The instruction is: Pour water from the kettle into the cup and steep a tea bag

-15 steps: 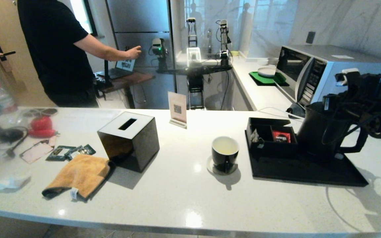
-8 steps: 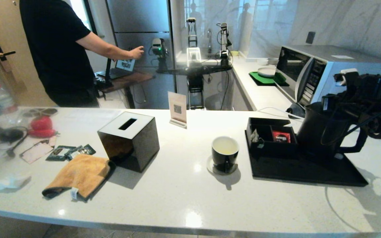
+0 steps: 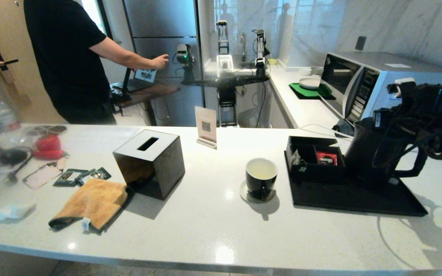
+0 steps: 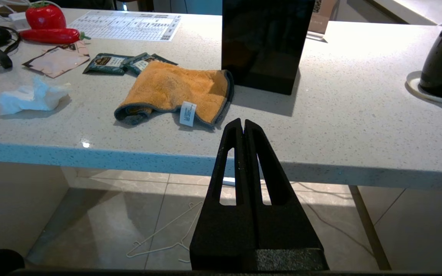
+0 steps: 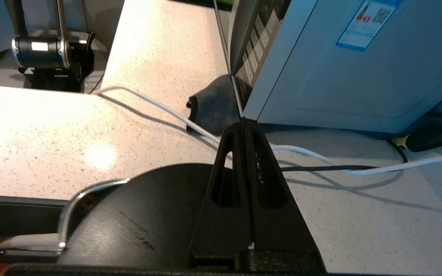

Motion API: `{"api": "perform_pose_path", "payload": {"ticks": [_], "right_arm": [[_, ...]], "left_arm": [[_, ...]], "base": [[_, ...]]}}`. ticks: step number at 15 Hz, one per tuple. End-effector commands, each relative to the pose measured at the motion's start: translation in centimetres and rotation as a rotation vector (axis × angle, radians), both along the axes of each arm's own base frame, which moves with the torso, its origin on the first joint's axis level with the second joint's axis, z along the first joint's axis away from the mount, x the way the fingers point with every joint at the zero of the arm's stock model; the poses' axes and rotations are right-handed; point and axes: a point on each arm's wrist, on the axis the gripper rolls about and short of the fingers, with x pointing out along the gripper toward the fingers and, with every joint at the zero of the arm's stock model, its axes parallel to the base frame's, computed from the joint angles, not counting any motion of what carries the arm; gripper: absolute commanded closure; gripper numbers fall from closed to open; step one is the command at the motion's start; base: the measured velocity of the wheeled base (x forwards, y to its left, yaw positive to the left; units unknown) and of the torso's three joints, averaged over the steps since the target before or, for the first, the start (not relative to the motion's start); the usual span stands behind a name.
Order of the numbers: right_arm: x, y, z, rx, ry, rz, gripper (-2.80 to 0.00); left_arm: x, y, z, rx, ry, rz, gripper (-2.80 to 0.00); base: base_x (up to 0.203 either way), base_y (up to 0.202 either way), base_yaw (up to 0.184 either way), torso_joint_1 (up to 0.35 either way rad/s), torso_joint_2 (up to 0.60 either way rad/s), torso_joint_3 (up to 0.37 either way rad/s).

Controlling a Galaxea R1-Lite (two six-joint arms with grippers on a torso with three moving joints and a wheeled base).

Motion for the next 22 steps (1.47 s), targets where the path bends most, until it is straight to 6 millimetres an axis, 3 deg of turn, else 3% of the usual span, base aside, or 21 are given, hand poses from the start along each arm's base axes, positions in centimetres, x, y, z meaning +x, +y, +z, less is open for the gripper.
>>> {"api": "perform_pose_path", "payload": {"ticks": [1, 9, 14, 22], "right_arm": [[-0.6, 0.1, 1.2, -0.006, -0.034, -0.001, 0.0], [-2.1, 0.3, 2.5, -0.009, -0.052, -0.013, 0.0], [-2.2, 0.3, 1.7, -0.007, -0.05, -0.012, 0.0], [-0.5, 0.0, -1.1, -0.004, -0.022, -0.013, 0.0]], "left_arm": [[0.0, 0.0, 0.0, -0.001, 0.001, 0.001, 0.0], [0.0, 0.0, 0.0, -0.001, 0.001, 0.001, 0.0], [0.0, 0.0, 0.0, -0.001, 0.001, 0.001, 0.0], [0.0, 0.0, 0.0, -0.001, 0.001, 0.001, 0.0]], "base": [[0.0, 0.0, 0.0, 0.0, 0.0, 0.0], [0.0, 0.0, 0.0, 0.0, 0.0, 0.0], [0.0, 0.0, 0.0, 0.0, 0.0, 0.0], [0.0, 0.0, 0.0, 0.0, 0.0, 0.0]]}}
